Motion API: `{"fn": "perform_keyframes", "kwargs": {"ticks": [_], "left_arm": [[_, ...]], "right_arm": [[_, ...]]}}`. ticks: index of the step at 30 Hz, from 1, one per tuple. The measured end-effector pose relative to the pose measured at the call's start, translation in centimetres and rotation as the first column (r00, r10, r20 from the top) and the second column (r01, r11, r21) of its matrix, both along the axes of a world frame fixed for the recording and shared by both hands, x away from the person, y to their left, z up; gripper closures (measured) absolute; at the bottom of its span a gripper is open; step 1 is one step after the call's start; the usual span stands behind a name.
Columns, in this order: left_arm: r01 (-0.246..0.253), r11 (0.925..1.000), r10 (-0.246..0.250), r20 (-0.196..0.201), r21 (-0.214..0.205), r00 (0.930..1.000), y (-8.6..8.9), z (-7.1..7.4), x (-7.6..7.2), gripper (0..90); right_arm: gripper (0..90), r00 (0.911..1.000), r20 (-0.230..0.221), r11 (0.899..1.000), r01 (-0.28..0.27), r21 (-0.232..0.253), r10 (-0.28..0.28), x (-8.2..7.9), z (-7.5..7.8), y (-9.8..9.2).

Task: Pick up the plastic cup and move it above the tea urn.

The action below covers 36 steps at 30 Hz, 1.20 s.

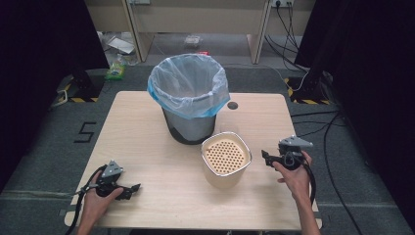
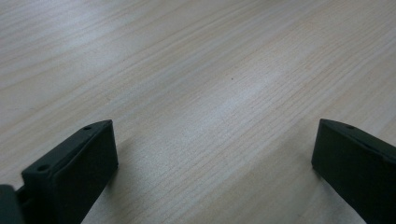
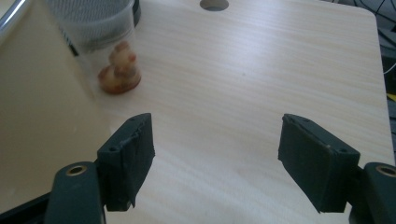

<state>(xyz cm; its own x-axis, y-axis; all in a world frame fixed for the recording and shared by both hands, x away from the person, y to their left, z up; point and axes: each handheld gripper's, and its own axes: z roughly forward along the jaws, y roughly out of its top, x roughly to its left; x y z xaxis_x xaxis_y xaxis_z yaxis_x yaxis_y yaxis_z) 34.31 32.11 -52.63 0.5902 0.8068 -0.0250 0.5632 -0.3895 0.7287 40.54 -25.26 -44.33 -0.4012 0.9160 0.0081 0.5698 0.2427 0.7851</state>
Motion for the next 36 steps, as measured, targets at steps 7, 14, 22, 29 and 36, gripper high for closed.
{"fn": "perform_keyframes", "kwargs": {"ticks": [7,14,22,29,36], "left_arm": [[0.000,1.0000,0.000,0.000,0.001,1.0000,0.0,0.0,0.0,0.0],[0.000,1.0000,0.000,0.000,0.001,1.0000,0.0,0.0,0.0,0.0],[0.000,1.0000,0.000,0.000,0.001,1.0000,0.0,0.0,0.0,0.0],[0.000,1.0000,0.000,0.000,0.001,1.0000,0.0,0.0,0.0,0.0],[0.000,1.0000,0.000,0.000,0.001,1.0000,0.0,0.0,0.0,0.0]], "right_arm": [[34.2,0.9986,0.017,0.999,-0.050,0.007,0.050,3.6,1.3,0.5],[43.7,0.9956,0.006,0.994,-0.094,0.055,0.093,6.2,2.4,1.4],[51.2,0.9849,-0.018,0.985,-0.172,0.026,0.172,7.8,3.5,4.3],[59.5,0.9744,-0.040,0.975,-0.220,0.034,0.221,9.3,3.4,6.3],[64.9,0.9642,-0.069,0.967,-0.256,0.012,0.256,10.5,3.3,7.8]]}}
